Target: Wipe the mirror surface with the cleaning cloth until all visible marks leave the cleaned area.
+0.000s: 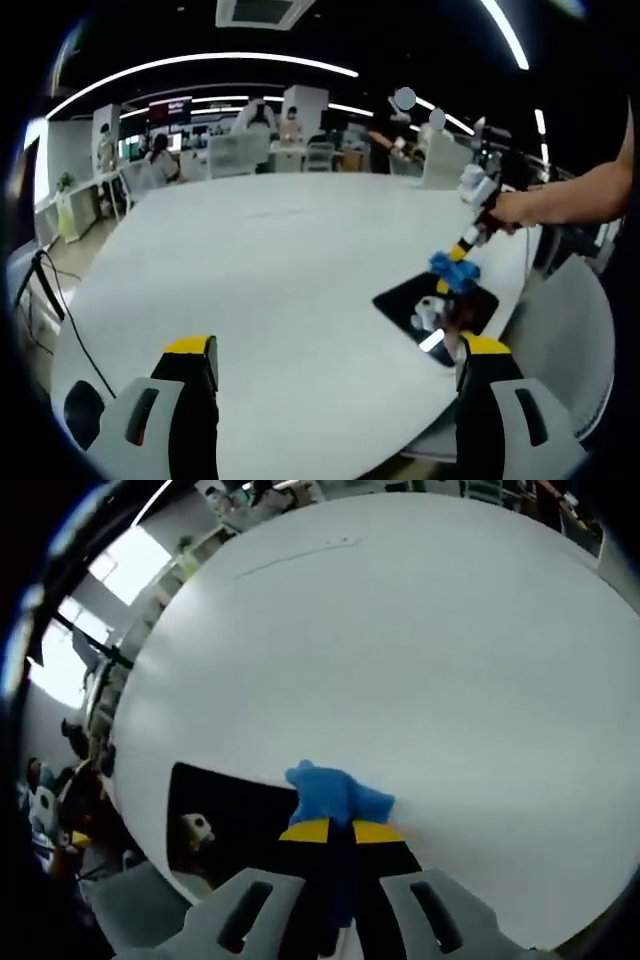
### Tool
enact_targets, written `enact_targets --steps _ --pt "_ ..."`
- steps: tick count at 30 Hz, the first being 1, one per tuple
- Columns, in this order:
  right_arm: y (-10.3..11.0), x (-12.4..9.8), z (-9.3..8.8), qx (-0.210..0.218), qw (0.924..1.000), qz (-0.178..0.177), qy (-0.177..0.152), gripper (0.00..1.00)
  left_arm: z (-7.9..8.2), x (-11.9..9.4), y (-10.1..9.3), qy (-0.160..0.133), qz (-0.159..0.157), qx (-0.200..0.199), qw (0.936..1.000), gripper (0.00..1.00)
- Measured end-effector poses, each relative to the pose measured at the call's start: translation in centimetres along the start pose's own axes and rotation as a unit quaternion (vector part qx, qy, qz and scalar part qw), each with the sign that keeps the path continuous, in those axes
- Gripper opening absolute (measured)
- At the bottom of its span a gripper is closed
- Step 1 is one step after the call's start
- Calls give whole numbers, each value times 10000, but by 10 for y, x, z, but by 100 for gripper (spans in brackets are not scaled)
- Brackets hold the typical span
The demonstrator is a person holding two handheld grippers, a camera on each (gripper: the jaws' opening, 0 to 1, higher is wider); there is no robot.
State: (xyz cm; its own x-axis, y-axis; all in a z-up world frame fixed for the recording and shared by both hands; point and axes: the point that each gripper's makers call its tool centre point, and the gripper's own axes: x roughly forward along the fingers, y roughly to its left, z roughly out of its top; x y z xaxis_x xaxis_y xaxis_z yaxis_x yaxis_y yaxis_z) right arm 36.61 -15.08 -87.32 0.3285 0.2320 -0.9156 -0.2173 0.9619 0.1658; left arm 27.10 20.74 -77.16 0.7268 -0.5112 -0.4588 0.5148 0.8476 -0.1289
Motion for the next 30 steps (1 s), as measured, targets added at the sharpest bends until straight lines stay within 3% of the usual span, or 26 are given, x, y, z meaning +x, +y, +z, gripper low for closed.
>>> enact_targets --steps 1,2,4,8,11,16,18,20,26,29,30 --pt "2 1 1 -243 9993 136 248 0 -2 1 -3 16 -18 10 10000 100" --pt "0 5 2 -221 9995 14 245 0 -3 3 -5 32 -31 11 10000 100" --pt "10 -2 -5 -90 9997 29 245 0 -4 5 -9 31 -55 -8 10000 100" --pt "6 2 -5 165 9994 126 293 0 -9 11 -16 97 -134 25 9999 100" --pt "7 1 -6 37 9998 0 188 0 -7 12 -18 78 -180 74 9998 100" --pt "12 -5 -9 -31 9995 80 303 1 -5 13 -14 79 -193 81 9998 100" --pt "12 -5 -9 240 9987 80 440 1 -4 13 -13 73 -187 94 9998 100" --pt "13 -4 -7 -4 9989 31 475 1 -4 12 -13 80 -188 110 9997 100" --pt "23 0 -5 -141 9984 -202 516 0 -8 9 -10 119 -166 95 9997 100" --pt "34 3 -6 150 9983 -21 556 0 -9 7 -9 123 -163 94 9997 100" --pt "34 4 -6 45 9985 -43 544 0 -9 7 -9 128 -158 90 9998 100"
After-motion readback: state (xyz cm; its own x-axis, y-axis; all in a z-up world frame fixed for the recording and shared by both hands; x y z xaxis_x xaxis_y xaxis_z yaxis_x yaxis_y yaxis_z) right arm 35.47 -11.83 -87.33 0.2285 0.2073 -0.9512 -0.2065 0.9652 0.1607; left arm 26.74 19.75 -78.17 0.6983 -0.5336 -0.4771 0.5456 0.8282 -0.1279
